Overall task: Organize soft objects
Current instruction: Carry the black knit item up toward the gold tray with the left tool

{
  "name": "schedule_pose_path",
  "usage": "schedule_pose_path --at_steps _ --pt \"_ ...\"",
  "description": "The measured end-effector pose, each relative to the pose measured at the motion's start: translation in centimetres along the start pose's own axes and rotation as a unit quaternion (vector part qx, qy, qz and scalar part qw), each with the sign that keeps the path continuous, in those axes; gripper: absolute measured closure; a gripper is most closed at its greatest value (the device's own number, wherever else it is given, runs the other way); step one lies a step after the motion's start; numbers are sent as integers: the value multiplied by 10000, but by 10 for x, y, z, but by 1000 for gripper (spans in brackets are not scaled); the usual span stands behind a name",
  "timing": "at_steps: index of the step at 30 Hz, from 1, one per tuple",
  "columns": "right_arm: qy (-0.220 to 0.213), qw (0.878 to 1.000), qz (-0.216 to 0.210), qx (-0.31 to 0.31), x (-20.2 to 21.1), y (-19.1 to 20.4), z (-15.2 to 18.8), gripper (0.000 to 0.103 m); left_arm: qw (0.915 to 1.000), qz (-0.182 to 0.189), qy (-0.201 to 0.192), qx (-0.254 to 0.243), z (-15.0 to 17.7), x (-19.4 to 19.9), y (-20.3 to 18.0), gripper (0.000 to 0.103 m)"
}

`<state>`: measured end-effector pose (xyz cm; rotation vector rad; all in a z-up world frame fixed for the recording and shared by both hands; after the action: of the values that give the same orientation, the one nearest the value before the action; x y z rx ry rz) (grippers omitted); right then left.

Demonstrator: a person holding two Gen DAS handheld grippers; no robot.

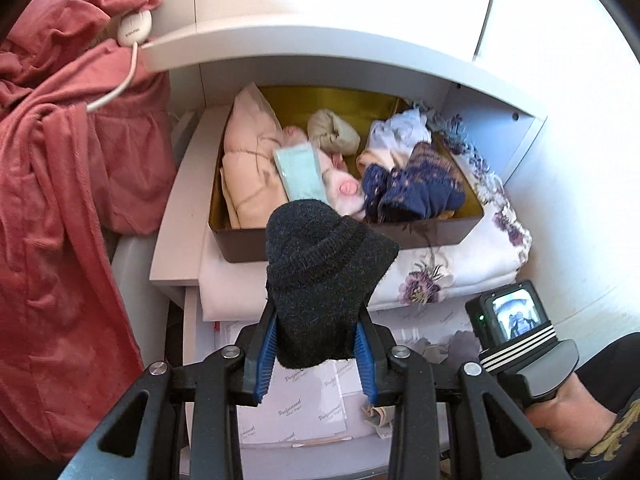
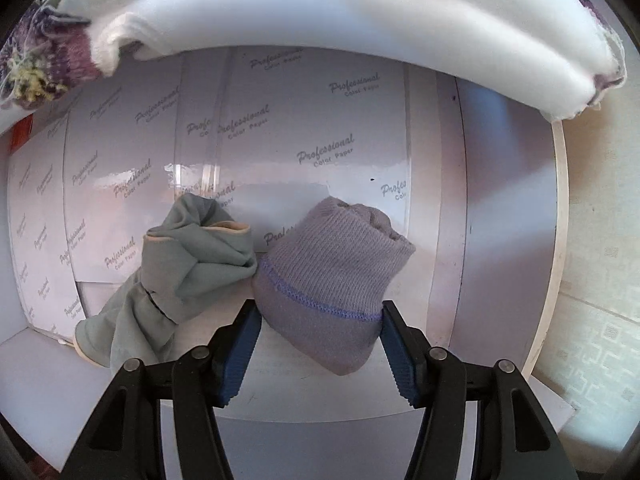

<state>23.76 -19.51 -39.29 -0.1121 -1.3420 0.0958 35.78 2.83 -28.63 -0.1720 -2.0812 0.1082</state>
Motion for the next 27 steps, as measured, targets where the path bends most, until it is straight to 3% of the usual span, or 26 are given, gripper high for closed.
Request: schedule_pose_path --at_steps 27 --pt "-22 9997 134 191 7 11 4 43 9992 -1 -265 285 5 25 9 69"
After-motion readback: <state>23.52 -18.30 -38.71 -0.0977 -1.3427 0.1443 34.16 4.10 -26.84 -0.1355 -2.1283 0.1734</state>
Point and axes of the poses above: each gripper's, at about its wrist camera, not at the fingertips, and x roughly against the way its jaws point, y to its left, z to its underside, the point moved 2 cm from there along -x, roughly the way its jaws point, and after that the axes turned 9 degrees about y, right-handed, at the moved point
